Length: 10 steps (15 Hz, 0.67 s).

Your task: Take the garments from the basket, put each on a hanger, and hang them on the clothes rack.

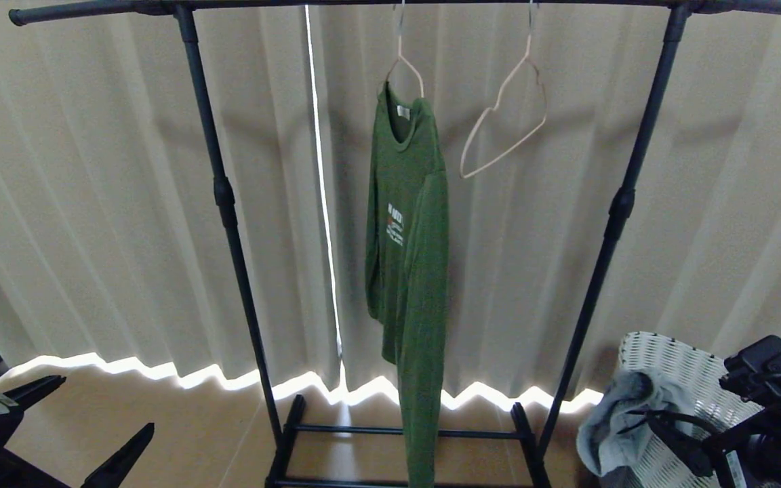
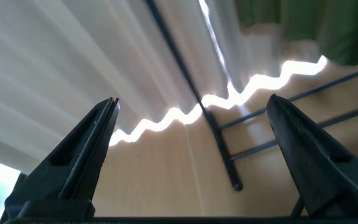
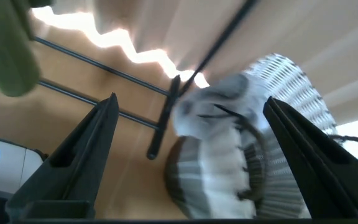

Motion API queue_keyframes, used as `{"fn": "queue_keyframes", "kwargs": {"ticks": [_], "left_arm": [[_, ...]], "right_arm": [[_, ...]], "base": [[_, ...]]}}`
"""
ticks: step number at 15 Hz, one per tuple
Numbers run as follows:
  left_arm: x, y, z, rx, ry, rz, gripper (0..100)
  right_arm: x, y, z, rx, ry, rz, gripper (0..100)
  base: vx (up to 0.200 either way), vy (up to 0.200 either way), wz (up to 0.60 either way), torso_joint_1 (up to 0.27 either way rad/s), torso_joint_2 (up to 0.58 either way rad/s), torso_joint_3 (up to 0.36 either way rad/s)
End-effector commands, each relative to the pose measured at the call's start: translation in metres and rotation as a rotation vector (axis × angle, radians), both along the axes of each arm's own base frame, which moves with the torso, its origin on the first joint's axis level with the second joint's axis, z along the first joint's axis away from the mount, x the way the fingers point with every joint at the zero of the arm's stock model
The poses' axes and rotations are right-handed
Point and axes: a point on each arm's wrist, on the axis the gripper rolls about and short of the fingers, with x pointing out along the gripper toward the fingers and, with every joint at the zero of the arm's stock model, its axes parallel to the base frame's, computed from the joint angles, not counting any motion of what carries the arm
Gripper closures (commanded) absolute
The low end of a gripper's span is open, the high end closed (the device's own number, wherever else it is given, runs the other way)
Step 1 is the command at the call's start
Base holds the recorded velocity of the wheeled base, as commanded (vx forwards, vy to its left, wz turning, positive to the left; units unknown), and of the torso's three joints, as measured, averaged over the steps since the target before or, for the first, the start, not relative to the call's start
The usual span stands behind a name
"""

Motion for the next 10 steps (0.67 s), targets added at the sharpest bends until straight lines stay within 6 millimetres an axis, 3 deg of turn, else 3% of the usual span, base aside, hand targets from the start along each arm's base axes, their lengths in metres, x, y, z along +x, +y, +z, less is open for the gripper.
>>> {"fn": "queue_keyframes", "kwargs": {"ticks": [1,10], "left_arm": [[0.0,0.0,0.0,0.002,0.001,0.001,0],[0.003,0.0,0.0,-0.002,0.01,0.007,0]], "right_arm": [[0.0,-0.002,-0.001,-0.003,0.003,-0.01,0],[0.008,-0.007,-0.016,-0.078,0.144,-0.114,0]], "base": [[0.0,-0.2,0.0,0.012,0.0,-0.002],[0.0,0.0,0.0,0.0,0.0,0.0]]}}
